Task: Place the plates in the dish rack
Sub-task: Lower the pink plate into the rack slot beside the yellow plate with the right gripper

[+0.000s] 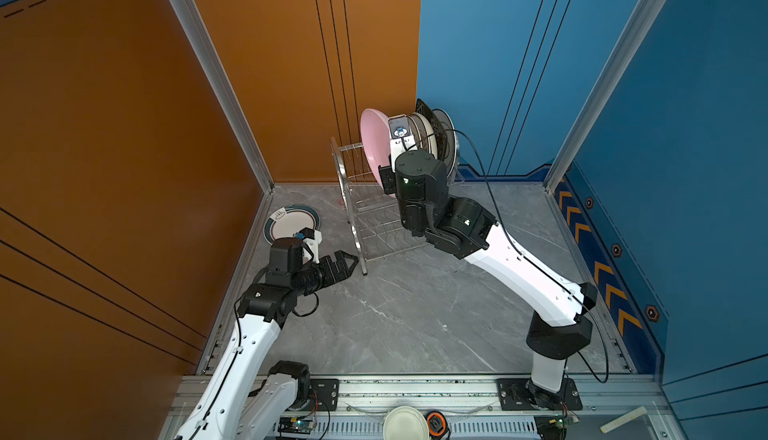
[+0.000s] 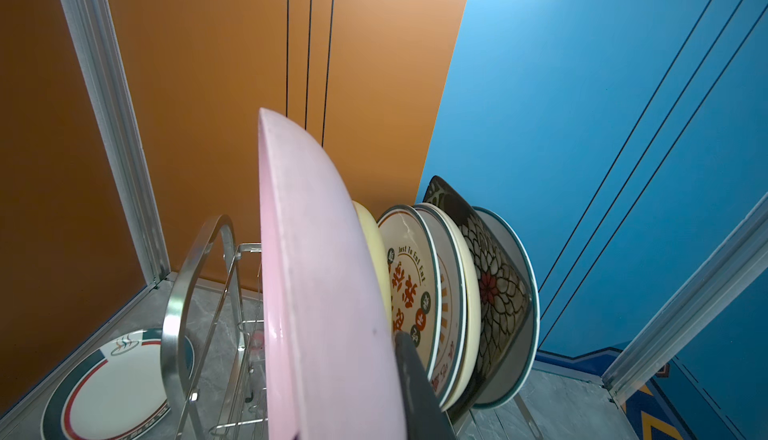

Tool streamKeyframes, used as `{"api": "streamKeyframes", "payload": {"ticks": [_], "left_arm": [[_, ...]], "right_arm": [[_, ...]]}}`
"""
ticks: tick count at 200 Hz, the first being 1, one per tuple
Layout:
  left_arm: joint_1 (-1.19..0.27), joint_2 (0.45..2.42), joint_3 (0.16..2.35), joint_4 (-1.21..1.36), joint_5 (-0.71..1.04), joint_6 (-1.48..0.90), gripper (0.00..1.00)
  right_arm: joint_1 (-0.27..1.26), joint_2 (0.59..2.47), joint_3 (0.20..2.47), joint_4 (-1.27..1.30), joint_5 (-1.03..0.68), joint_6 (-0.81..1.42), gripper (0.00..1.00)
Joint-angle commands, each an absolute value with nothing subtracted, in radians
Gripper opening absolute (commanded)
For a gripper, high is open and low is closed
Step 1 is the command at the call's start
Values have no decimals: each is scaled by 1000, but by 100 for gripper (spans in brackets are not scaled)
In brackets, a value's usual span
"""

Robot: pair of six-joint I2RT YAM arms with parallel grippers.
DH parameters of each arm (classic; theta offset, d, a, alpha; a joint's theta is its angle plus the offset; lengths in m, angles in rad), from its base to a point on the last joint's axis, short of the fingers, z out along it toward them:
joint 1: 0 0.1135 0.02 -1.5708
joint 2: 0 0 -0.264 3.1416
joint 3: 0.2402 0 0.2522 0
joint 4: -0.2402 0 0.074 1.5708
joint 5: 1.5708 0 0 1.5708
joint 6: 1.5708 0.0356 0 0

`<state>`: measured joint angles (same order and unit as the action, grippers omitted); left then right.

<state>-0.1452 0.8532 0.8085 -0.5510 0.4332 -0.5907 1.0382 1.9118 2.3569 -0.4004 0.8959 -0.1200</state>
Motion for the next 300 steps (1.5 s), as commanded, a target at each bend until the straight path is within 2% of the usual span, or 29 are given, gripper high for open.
{"api": "streamKeyframes", "payload": {"ticks": [1, 112, 206, 300], "left_arm": [[-156, 857, 825, -569, 426, -575, 98], [-163, 847, 804, -569, 424, -580, 98], [-151, 861, 816, -568, 421, -583, 98], [-139, 857, 811, -569, 427, -592, 98]], "right_arm": [[1020, 1953, 2406, -258, 949, -197, 2], [953, 2162, 2495, -128, 995, -281, 2], [904, 2219, 2498, -113, 989, -298, 2], [891, 2240, 2497, -222, 953, -195, 3]]}}
